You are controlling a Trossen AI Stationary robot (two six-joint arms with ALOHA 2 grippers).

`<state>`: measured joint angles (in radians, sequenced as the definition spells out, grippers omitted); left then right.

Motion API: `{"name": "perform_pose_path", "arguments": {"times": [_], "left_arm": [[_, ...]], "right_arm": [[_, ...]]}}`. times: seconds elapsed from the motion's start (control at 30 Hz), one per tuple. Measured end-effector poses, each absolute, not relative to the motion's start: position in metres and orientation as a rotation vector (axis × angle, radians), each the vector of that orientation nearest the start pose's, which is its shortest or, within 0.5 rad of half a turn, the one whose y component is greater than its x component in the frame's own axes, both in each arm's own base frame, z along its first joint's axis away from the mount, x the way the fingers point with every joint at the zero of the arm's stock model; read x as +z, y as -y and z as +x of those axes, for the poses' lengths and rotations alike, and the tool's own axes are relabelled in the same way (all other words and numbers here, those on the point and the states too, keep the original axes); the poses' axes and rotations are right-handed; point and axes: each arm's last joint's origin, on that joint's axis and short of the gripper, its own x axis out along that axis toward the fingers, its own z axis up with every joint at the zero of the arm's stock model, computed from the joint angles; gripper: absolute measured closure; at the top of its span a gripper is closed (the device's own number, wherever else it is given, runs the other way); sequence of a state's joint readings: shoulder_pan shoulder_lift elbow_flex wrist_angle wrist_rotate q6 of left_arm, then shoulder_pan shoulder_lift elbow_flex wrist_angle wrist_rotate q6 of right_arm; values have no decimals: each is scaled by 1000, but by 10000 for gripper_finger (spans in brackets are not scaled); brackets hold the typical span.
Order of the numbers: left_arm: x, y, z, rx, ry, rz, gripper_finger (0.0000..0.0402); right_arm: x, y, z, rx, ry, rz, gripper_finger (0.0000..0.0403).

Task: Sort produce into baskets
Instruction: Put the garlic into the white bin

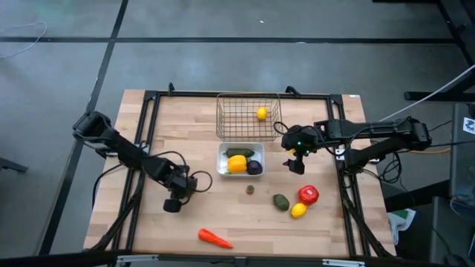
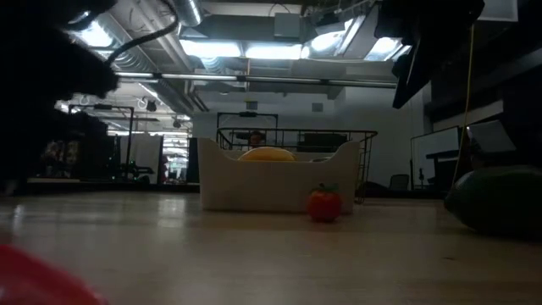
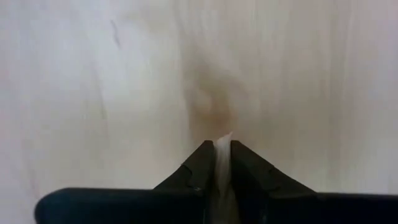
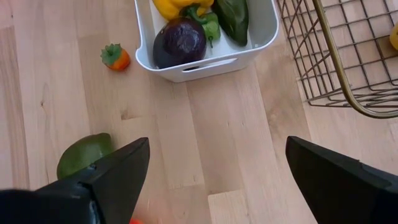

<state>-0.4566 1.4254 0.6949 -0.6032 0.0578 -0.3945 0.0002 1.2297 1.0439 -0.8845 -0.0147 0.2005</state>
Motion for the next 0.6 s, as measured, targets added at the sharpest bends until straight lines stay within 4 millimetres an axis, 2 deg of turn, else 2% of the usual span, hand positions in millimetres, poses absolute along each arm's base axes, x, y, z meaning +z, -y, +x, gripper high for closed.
{"name": "perform_pose_path", "arguments": {"times": [0.2,0.6], "left_arm": [[170,95,230,-155,-1204,-141,359],[207,61,284,-69,-645,-266,353]], "right_arm": [[281,0,230,-94,-1068,189,31],[281,0,230,-94,-1068,189,31]]}}
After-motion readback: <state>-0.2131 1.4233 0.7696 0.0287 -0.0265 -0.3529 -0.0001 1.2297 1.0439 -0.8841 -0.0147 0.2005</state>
